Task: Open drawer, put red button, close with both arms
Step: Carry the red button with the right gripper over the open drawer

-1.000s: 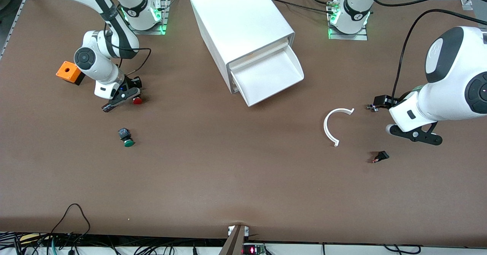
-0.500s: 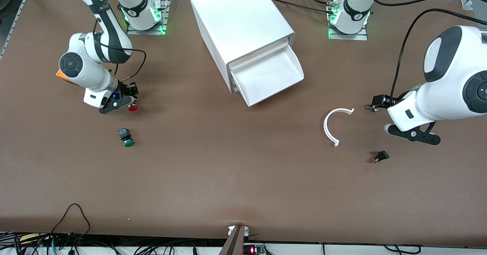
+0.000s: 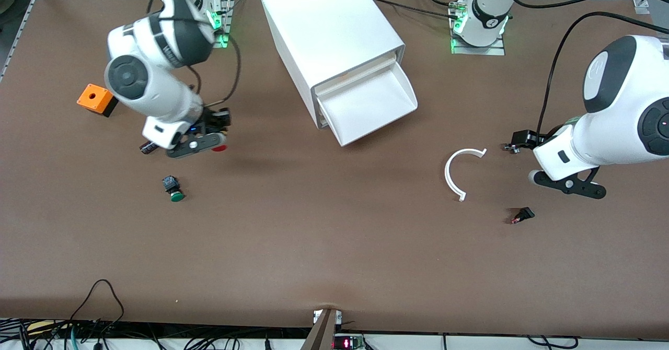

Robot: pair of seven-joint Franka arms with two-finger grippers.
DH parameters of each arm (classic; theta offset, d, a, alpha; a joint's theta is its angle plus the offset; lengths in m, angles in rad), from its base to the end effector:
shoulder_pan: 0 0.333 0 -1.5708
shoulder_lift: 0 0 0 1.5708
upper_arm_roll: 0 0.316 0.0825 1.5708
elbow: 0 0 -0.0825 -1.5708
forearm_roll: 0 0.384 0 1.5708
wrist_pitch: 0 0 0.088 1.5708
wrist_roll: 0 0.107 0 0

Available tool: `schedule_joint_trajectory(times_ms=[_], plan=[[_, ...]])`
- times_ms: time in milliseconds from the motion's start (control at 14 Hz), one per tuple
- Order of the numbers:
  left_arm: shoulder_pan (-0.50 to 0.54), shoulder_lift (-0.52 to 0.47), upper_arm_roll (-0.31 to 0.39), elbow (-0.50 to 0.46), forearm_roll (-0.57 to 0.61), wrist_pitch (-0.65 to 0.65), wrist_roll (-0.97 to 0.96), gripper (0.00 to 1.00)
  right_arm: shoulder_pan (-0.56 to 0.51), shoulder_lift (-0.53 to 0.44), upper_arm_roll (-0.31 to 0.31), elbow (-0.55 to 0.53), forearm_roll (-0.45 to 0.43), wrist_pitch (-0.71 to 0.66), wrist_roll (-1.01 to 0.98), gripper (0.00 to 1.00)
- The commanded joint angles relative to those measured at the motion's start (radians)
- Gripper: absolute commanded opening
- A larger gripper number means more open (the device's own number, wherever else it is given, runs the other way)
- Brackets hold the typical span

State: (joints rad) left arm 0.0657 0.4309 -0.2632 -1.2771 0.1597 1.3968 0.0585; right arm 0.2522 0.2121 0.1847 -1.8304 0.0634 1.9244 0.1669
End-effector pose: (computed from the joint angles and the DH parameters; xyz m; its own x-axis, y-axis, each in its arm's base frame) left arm 0.6443 -0.0762 0.4931 0.9281 -0.2272 -0.2951 -0.2473 -0.9684 -0.0324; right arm 0.5452 0.2536 0.4093 0.9613 0.2431 -0.1299 0.2350 -0.9691 -0.0745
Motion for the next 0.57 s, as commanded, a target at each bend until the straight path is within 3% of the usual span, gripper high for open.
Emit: schedule_joint_trajectory(times_ms=[0,143,286,500], plan=[[0.009,-0.003,-0.004,0.009,-0.020,-0.015,-0.008,1.00,0.109,0.094,-0.004,0.149,0.063,-0.035,0.211,0.00],[0.029,-0.001,-0.002,-0.001,-0.037,-0.015,-0.006,1.00,0.207,0.172,-0.004,0.257,0.113,-0.028,0.358,0.00],[0.040,0.000,-0.002,0.007,-0.049,-0.013,0.000,1.00,0.284,0.275,-0.005,0.415,0.105,-0.033,0.486,0.00],[0.043,0.005,-0.004,-0.002,-0.063,-0.013,-0.006,1.00,0.376,0.380,-0.008,0.549,0.090,-0.021,0.612,0.00]])
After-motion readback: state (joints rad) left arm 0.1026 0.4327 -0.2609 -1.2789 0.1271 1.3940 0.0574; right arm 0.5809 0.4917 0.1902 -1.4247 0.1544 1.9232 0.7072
